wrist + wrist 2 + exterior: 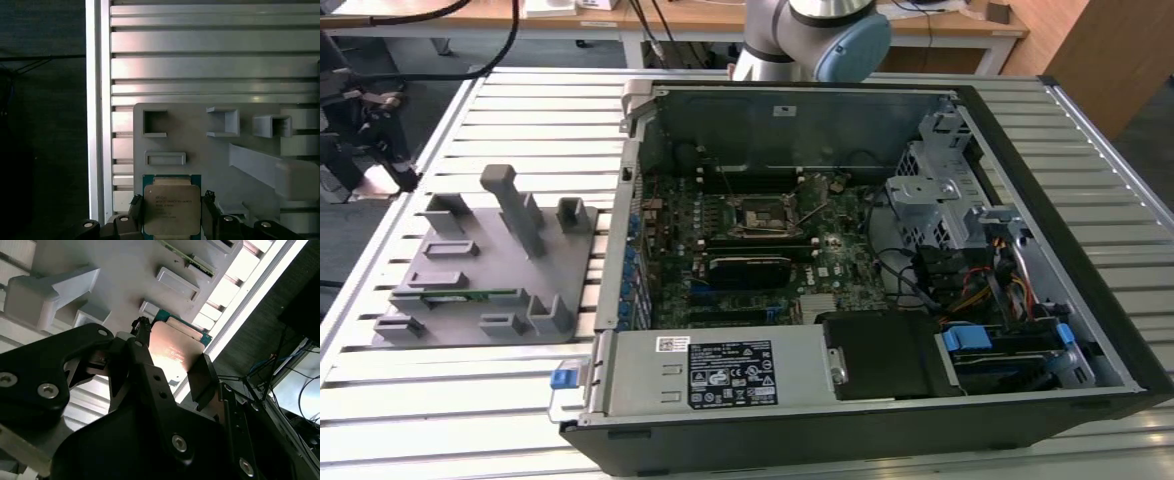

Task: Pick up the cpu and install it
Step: 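Pick up the cpu and move it towards the insertion slot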

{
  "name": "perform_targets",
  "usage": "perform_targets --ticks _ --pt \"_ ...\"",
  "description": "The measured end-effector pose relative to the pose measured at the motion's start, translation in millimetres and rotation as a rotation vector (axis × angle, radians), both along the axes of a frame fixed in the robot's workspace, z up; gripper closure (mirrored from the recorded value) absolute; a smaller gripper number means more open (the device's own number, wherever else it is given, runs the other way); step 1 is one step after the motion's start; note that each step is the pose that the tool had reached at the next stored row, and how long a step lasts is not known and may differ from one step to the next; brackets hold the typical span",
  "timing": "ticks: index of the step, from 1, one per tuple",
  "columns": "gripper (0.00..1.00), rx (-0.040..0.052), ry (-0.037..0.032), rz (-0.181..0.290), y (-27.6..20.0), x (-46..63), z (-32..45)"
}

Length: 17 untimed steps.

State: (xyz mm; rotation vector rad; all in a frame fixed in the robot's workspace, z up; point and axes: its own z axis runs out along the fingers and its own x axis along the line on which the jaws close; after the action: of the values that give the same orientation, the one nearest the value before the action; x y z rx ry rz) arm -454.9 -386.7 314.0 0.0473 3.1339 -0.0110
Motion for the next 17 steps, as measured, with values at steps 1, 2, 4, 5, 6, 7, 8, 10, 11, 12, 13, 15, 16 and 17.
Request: perform_targets --ticks 1,2,4,5,6,7,8,10,11,12,13,15,16,17 --pt "0.46 0.0000 0.0000 0.000 0.3 0.0 3.9" --pt "0.46 0.0000 -0.0001 0.000 0.8 0.0 7.5" --pt "0.46 0.0001 -0.0001 0.000 1.5 0.0 15.5" --pt "0.46 0.0000 -0.0002 0.000 1.9 0.0 19.5" --pt "0.46 0.0000 0.0000 0.000 2.2 0.0 23.3" --pt "0.46 0.0000 -0.0001 0.000 2.6 0.0 27.0" --pt "0.46 0.0001 -0.0003 0.000 2.7 0.1 31.3" --pt "0.46 -0.0001 -0.0001 0.000 2.9 0.0 40.3" --pt "0.46 -0.0001 -0.0001 0.000 3.1 0.0 44.9" --pt "0.46 -0.0001 -0.0001 0.000 3.3 0.0 49.6" --pt "0.46 -0.0001 -0.0001 0.000 3.5 0.0 54.0" --pt "0.46 -0.0002 0.0000 0.000 3.8 0.0 63.0" --pt "0.46 -0.0002 -0.0002 0.000 3.9 0.0 67.4" --pt "0.46 -0.0002 -0.0003 0.000 4.1 0.0 71.8"
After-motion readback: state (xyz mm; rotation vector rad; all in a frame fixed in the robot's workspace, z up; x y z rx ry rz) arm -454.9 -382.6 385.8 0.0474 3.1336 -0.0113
